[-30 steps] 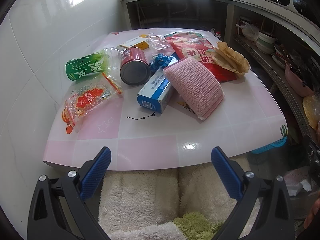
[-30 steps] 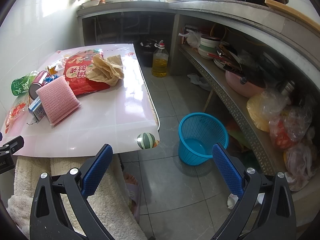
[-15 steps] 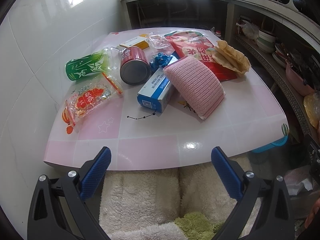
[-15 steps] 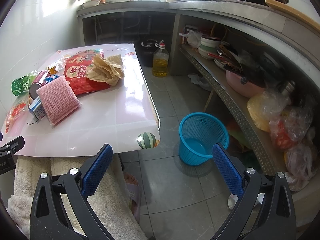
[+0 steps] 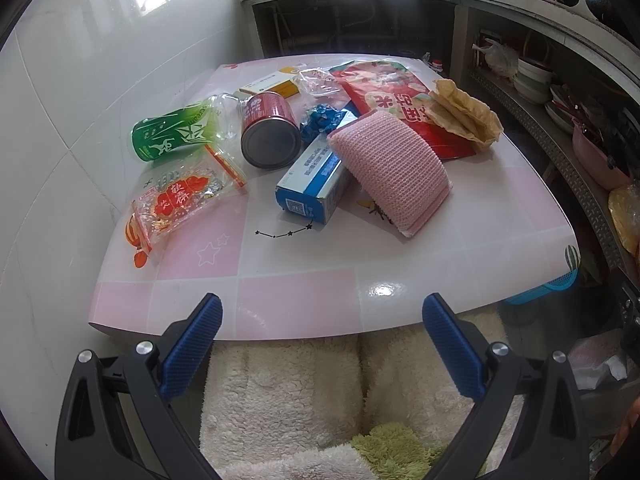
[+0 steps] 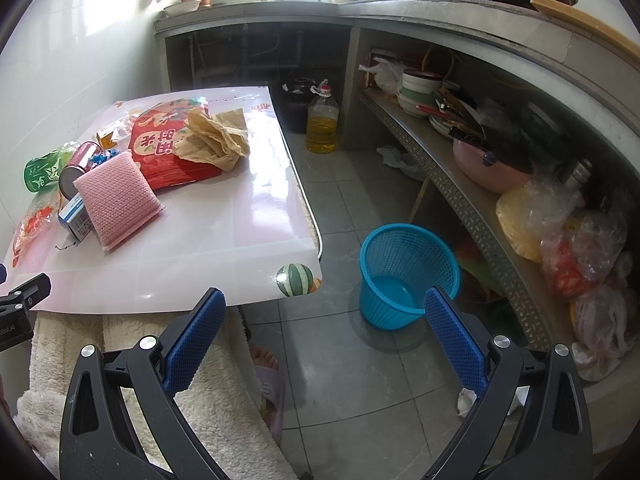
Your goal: Collect trash
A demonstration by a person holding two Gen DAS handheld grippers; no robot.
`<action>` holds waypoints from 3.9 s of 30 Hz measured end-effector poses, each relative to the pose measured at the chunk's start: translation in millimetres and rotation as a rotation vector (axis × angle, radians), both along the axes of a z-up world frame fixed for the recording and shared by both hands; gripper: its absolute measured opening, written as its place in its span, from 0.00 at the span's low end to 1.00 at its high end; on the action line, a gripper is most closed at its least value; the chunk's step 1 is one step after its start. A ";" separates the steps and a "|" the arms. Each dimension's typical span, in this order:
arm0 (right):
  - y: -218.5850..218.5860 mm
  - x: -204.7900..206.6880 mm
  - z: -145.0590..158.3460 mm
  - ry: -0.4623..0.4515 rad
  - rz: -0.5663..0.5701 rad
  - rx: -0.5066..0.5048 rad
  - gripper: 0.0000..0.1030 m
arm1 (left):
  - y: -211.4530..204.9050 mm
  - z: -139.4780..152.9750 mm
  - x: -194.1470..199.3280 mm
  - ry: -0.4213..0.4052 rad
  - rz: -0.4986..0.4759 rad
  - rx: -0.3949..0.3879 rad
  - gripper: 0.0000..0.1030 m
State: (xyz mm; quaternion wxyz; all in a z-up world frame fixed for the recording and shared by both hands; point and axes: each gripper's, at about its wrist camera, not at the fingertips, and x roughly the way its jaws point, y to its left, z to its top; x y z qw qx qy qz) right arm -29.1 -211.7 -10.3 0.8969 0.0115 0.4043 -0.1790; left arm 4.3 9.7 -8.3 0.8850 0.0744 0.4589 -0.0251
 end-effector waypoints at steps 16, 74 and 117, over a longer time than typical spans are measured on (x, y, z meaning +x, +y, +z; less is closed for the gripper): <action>14.8 32.1 8.1 0.003 0.073 0.031 0.93 | 6.1 -9.8 20.1 0.032 0.021 0.006 0.95; 101.2 163.5 -33.3 0.186 0.681 0.194 0.76 | 51.6 50.3 122.6 -0.133 -0.295 -0.382 0.95; -244.7 70.8 -64.1 -0.225 -0.336 0.706 0.72 | -316.3 49.6 196.8 0.381 -0.951 -0.409 0.08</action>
